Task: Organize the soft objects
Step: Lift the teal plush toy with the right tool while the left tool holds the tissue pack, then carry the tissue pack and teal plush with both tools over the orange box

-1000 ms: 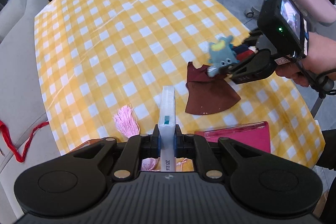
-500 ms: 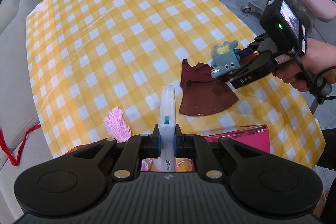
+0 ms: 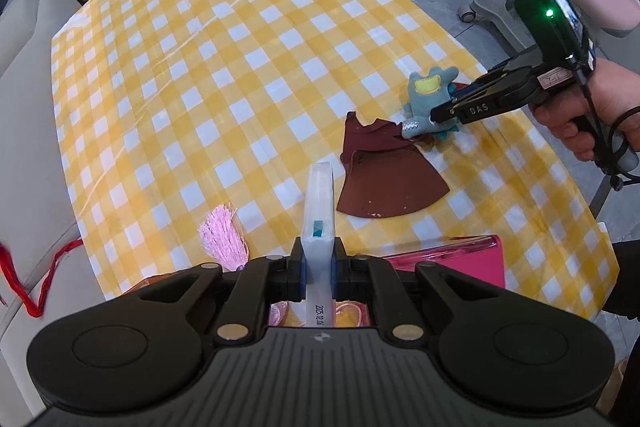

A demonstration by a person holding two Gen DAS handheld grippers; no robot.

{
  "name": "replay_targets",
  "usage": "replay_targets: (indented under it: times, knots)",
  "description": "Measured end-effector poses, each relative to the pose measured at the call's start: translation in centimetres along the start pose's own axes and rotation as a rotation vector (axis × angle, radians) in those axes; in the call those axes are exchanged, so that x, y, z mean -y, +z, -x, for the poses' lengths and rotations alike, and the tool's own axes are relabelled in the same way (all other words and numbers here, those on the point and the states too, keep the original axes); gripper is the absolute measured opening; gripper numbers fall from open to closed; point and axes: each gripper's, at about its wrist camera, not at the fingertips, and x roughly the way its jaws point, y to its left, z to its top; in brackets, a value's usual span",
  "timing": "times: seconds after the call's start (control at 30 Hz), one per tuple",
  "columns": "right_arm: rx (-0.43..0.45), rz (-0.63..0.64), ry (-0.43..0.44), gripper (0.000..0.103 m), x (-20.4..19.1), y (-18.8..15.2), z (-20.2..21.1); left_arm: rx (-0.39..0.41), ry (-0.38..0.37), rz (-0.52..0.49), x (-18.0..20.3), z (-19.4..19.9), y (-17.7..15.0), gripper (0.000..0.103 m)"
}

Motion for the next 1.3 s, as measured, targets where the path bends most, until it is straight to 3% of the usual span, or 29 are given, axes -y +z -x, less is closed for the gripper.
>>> replay_targets:
  times: [0.3, 0.57, 0.67, 1.03, 1.3]
  knots:
    - [0.073, 0.026, -0.031, 0.024, -0.2, 0.3, 5.3, 0.042, 0.02, -0.011, 1.5, 3.7, -0.1, 0.012]
    - [0.196, 0.074, -0.023, 0.024, -2.1, 0.0, 12.5, 0.088, 0.045, -0.013, 2.9, 8.2, -1.8, 0.012]
    - [0.241, 0.128, 0.0, 0.024, -3.7, -0.6, 15.1, 0.109, 0.053, -0.011, 3.3, 10.0, -2.8, 0.012]
    - [0.303, 0.262, -0.049, 0.024, -10.7, -2.9, 22.7, 0.172, 0.076, 0.011, 3.9, 15.4, -7.3, 0.012]
    - [0.319, 0.357, -0.079, 0.024, -16.3, -4.8, 25.3, 0.216, 0.068, 0.048, 2.9, 17.4, -11.1, 0.012]
